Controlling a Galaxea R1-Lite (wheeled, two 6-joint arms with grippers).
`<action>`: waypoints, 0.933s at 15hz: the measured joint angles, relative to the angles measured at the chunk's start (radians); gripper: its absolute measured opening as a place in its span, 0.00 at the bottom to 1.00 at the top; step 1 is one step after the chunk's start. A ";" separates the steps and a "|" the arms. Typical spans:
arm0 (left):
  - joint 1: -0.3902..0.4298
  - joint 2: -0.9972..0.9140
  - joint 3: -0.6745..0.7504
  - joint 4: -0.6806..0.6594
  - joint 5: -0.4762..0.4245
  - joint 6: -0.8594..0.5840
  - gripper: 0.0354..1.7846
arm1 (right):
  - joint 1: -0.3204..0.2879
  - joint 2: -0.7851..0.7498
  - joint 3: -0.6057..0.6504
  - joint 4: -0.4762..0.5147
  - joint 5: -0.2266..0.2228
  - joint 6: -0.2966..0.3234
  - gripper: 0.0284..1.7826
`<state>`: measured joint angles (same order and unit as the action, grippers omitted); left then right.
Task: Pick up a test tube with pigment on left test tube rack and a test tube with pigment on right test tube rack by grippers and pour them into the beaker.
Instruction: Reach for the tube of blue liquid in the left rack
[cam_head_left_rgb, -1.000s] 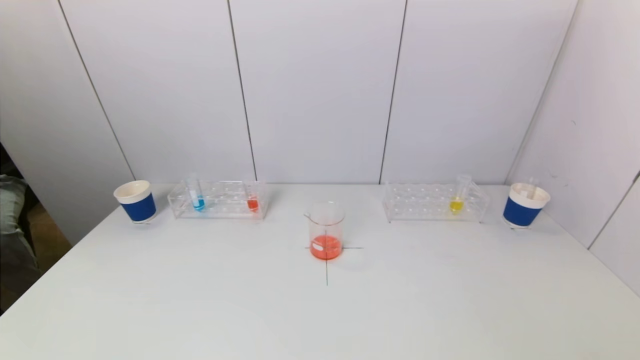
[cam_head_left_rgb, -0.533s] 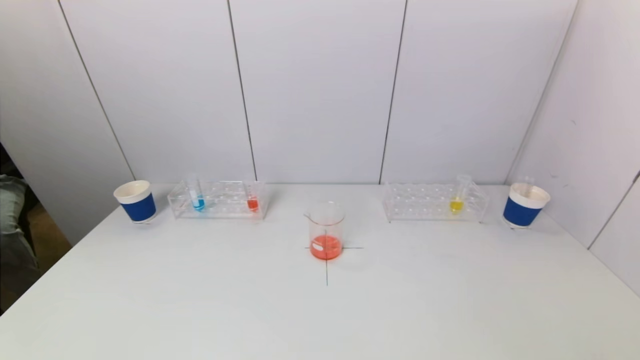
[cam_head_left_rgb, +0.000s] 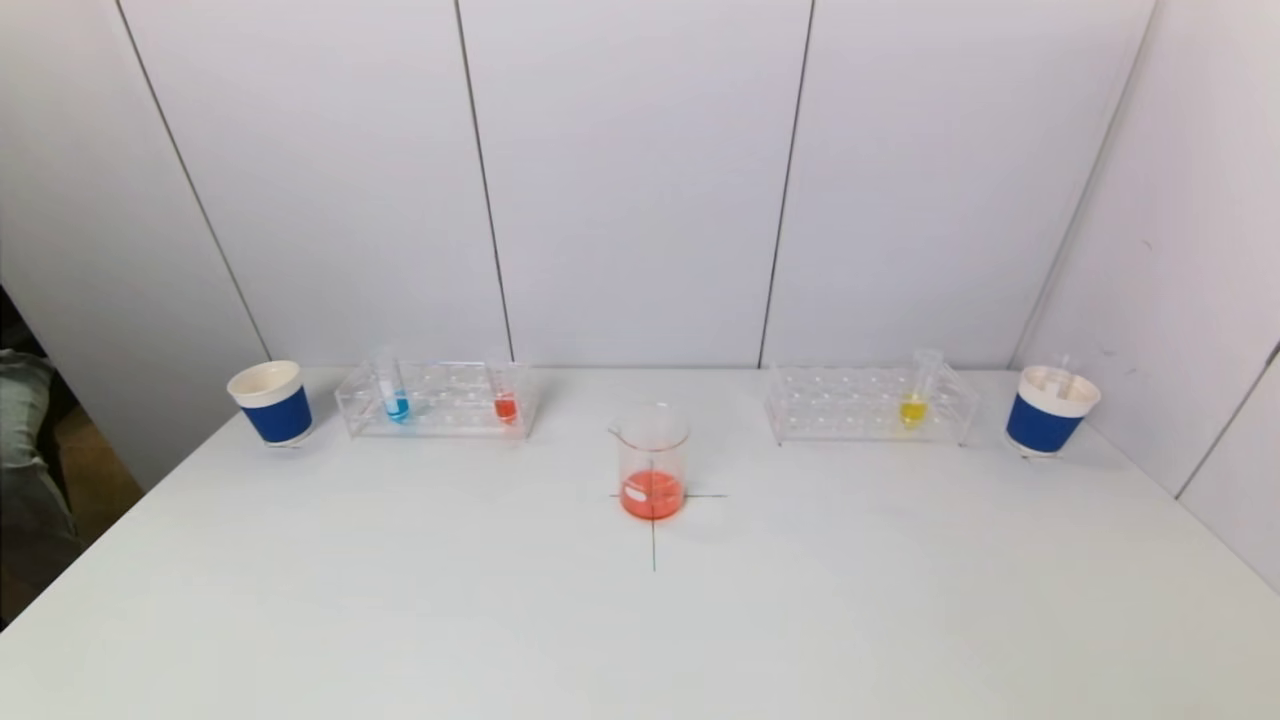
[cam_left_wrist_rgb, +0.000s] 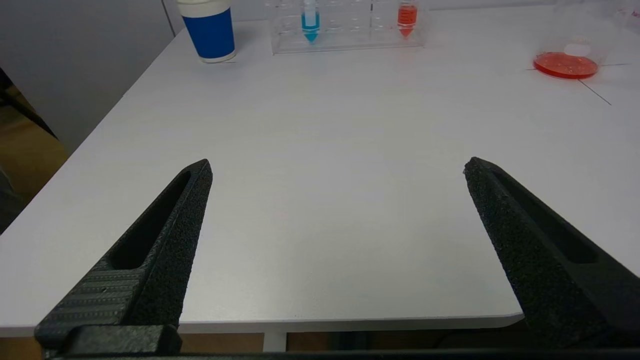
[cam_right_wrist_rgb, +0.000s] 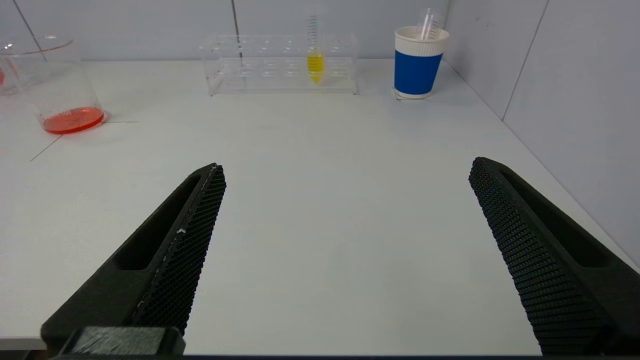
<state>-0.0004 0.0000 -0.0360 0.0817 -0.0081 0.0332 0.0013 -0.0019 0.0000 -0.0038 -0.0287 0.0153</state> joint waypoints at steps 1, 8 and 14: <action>0.000 0.000 0.000 0.000 0.000 0.005 0.99 | 0.000 0.000 0.000 0.000 0.000 0.000 0.99; 0.000 0.003 -0.101 0.011 -0.024 0.064 0.99 | 0.000 0.000 0.000 0.000 0.000 0.000 0.99; -0.003 0.247 -0.431 -0.010 -0.039 0.072 0.99 | 0.000 0.000 0.000 0.000 0.000 0.000 0.99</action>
<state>-0.0032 0.2468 -0.4674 0.0717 -0.0466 0.1049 0.0013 -0.0019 0.0000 -0.0043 -0.0287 0.0153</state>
